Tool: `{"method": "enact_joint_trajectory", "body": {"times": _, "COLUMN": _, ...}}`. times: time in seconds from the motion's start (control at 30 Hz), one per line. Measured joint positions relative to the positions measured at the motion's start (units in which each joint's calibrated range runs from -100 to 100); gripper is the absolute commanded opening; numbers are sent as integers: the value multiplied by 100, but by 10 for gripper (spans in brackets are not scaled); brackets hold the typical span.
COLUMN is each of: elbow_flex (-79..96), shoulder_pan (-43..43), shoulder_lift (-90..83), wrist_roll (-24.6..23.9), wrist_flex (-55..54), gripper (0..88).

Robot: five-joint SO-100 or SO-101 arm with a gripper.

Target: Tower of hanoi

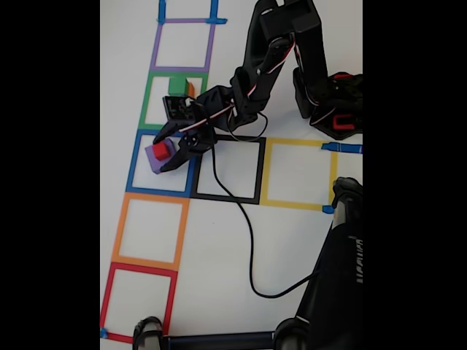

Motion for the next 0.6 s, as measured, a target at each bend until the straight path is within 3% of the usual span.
{"method": "enact_joint_trajectory", "body": {"times": 0.17, "elbow_flex": 0, "shoulder_pan": 0, "shoulder_lift": 0, "wrist_roll": 0, "wrist_flex": -97, "gripper": 238}}
{"method": "enact_joint_trajectory", "body": {"times": 0.33, "elbow_flex": 0, "shoulder_pan": 94, "shoulder_lift": -650, "wrist_roll": 0, "wrist_flex": 202, "gripper": 70}}
{"method": "enact_joint_trajectory", "body": {"times": 0.47, "elbow_flex": 97, "shoulder_pan": 293, "shoulder_lift": -1697, "wrist_roll": 72, "wrist_flex": 1056, "gripper": 20}}
{"method": "enact_joint_trajectory", "body": {"times": 0.6, "elbow_flex": 124, "shoulder_pan": 702, "shoulder_lift": -3141, "wrist_roll": 72, "wrist_flex": 2709, "gripper": 11}}
